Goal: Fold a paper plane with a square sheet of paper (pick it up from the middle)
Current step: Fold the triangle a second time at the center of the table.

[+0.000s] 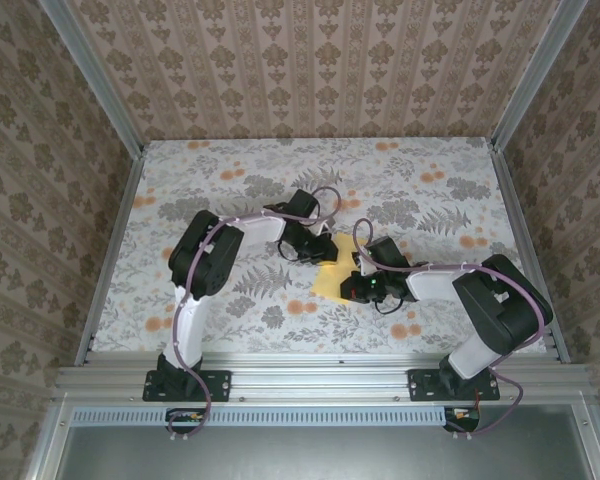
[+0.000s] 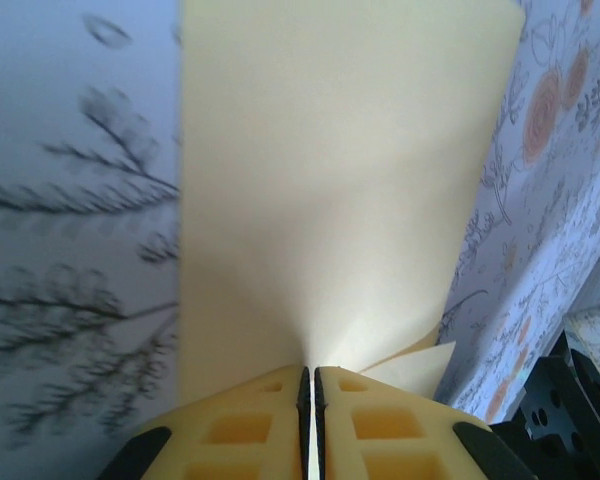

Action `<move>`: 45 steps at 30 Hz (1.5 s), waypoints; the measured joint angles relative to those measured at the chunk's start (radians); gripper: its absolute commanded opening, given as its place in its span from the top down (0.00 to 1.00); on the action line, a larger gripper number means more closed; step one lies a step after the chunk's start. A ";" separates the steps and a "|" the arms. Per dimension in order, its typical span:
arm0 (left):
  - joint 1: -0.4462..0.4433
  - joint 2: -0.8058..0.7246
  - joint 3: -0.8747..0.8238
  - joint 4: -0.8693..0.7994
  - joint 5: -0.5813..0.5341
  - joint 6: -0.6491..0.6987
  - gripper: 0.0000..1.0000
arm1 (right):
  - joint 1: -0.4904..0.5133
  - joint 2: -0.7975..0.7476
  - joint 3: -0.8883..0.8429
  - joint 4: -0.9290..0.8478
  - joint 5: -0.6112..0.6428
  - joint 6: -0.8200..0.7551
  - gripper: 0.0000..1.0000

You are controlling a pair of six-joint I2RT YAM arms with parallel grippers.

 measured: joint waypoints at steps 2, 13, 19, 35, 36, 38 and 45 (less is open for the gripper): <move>0.012 0.002 0.006 0.001 -0.008 0.003 0.86 | 0.000 0.000 0.000 0.000 0.000 -0.005 0.95; 0.040 0.005 0.035 -0.002 -0.067 0.029 0.85 | 0.005 -0.033 -0.003 -0.066 -0.012 0.004 0.88; 0.029 -0.058 0.005 -0.019 -0.123 0.034 0.82 | 0.006 -0.089 -0.001 -0.145 -0.023 0.032 0.76; -0.094 -0.176 -0.121 -0.017 -0.143 0.033 0.76 | -0.211 -0.263 0.025 -0.262 -0.053 -0.032 0.63; -0.095 -0.176 -0.128 -0.014 -0.143 0.033 0.76 | -0.213 -0.248 0.035 -0.261 -0.059 -0.040 0.63; -0.095 -0.176 -0.141 -0.003 -0.144 0.032 0.76 | -0.214 -0.215 0.052 -0.254 -0.069 -0.048 0.62; -0.095 -0.156 -0.156 0.027 -0.144 0.032 0.76 | -0.214 -0.076 0.097 -0.230 -0.104 -0.093 0.62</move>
